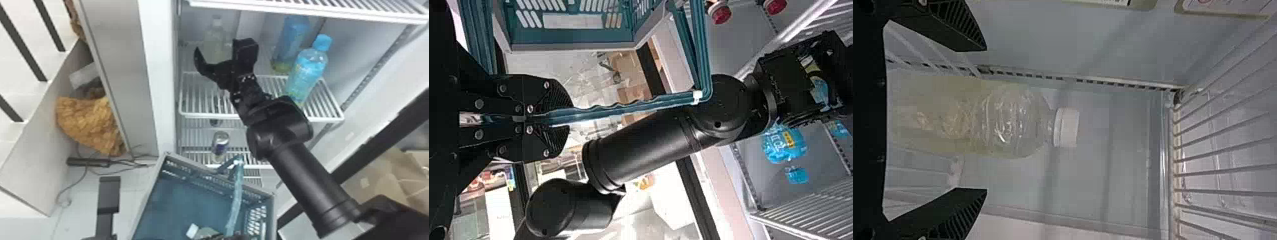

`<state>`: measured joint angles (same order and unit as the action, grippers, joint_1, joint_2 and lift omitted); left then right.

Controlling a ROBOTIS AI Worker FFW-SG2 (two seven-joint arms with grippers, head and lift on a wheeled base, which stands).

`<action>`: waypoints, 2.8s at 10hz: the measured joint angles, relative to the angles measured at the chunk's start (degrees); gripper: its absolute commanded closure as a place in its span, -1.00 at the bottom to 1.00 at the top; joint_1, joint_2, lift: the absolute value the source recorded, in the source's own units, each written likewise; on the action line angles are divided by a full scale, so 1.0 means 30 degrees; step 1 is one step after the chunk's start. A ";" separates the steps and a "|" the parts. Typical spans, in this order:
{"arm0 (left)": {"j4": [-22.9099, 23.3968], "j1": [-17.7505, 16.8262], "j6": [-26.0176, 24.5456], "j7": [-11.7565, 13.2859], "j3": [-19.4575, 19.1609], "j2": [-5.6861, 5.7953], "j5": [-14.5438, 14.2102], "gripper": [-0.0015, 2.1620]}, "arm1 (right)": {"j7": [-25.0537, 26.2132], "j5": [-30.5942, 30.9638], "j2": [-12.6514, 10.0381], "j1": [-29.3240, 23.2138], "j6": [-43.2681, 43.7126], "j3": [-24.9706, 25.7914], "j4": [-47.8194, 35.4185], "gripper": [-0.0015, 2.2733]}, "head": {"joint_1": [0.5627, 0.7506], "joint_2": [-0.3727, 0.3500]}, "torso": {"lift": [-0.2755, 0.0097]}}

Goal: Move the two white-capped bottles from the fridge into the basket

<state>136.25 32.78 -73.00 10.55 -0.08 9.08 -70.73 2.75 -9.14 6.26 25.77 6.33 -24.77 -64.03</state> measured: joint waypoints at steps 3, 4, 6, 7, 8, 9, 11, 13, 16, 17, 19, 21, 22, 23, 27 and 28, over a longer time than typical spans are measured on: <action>-0.0186 -0.0166 0.0001 0.0000 0.0130 0.0014 -0.0027 0.11 | 0.0022 -0.0815 0.0047 0.0756 -0.0114 -0.0784 0.0697 -0.53 | 0.41 -0.33 | 0.93; -0.0204 -0.0190 0.0001 -0.0001 0.0138 0.0018 -0.0036 0.11 | 0.0022 -0.1042 0.0078 0.0963 -0.0252 -0.1078 0.0857 -0.25 | 0.41 -0.31 | 0.93; -0.0208 -0.0193 0.0004 -0.0001 0.0142 0.0020 -0.0066 0.11 | 0.0144 -0.1270 0.0089 0.0996 -0.0101 -0.1260 0.0902 -0.22 | 0.41 -0.30 | 0.93; -0.0208 -0.0164 0.0004 0.0008 0.0142 0.0021 -0.0075 0.11 | 0.0317 -0.1291 0.0082 0.0896 0.0008 -0.1287 0.0810 -0.22 | 0.41 -0.30 | 0.93; -0.0208 -0.0151 0.0003 0.0033 0.0137 0.0025 -0.0091 0.11 | 0.0402 -0.1308 0.0082 0.0838 0.0039 -0.1301 0.0716 -0.22 | 0.41 -0.30 | 0.93; -0.0208 -0.0138 0.0003 0.0057 0.0115 0.0025 -0.0108 0.11 | 0.0425 -0.1341 0.0098 0.0777 0.0046 -0.1302 0.0566 -0.22 | 0.41 -0.30 | 0.93; -0.0208 -0.0081 0.0004 0.0083 0.0039 0.0015 -0.0118 0.11 | 0.0502 -0.1320 0.0136 0.0553 0.0101 -0.1298 0.0061 -0.22 | 0.41 -0.29 | 0.93; -0.0208 0.0024 0.0005 0.0123 -0.0066 -0.0014 -0.0145 0.11 | 0.0554 -0.1436 0.0143 -0.0011 0.0225 -0.1024 -0.0559 -0.22 | 0.41 -0.29 | 0.93; -0.0198 0.0286 -0.0009 0.0148 -0.0237 -0.0076 -0.0121 0.11 | 0.0353 -0.0487 0.0295 -0.2102 0.0298 0.0485 -0.3760 -0.22 | 0.41 -0.33 | 0.93; -0.0110 0.0379 -0.0008 0.0148 -0.0321 -0.0112 -0.0113 0.11 | 0.0009 -0.0037 0.0326 -0.2786 0.0289 0.1190 -0.4708 -0.22 | 0.41 -0.37 | 0.93; -0.0071 0.0449 -0.0010 0.0190 -0.0366 -0.0126 -0.0112 0.11 | -0.0383 0.0032 0.0511 -0.4308 -0.0246 0.2330 -0.6807 -0.22 | 0.41 -0.47 | 0.93; -0.0067 0.0533 -0.0007 0.0233 -0.0476 -0.0176 -0.0081 0.11 | -0.0731 -0.0108 0.0807 -0.5989 -0.1271 0.3090 -0.9393 -0.22 | 0.41 -0.52 | 0.93; -0.0050 0.0574 -0.0005 0.0240 -0.0518 -0.0189 -0.0076 0.11 | -0.0862 -0.0330 0.0959 -0.6856 -0.1808 0.3341 -1.0711 -0.22 | 0.41 -0.54 | 0.93; -0.0026 0.0616 -0.0005 0.0262 -0.0566 -0.0225 -0.0074 0.11 | -0.0919 -0.0612 0.1124 -0.7691 -0.2373 0.3499 -1.2056 -0.22 | 0.41 -0.55 | 0.93; 0.0025 0.0743 -0.0005 0.0313 -0.0719 -0.0314 -0.0037 0.11 | -0.1553 -0.1451 0.2071 -1.0206 -0.5120 0.4092 -1.7009 -0.22 | 0.41 -0.57 | 0.93; 0.0026 0.0774 0.0000 0.0323 -0.0774 -0.0338 -0.0029 0.11 | -0.1618 -0.1867 0.2337 -1.0954 -0.5542 0.4145 -1.8196 -0.22 | 0.41 -0.57 | 0.93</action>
<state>136.33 35.10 -73.00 11.52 -2.40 8.07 -70.81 -2.11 -14.74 13.27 -7.10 -10.29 -12.34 -118.62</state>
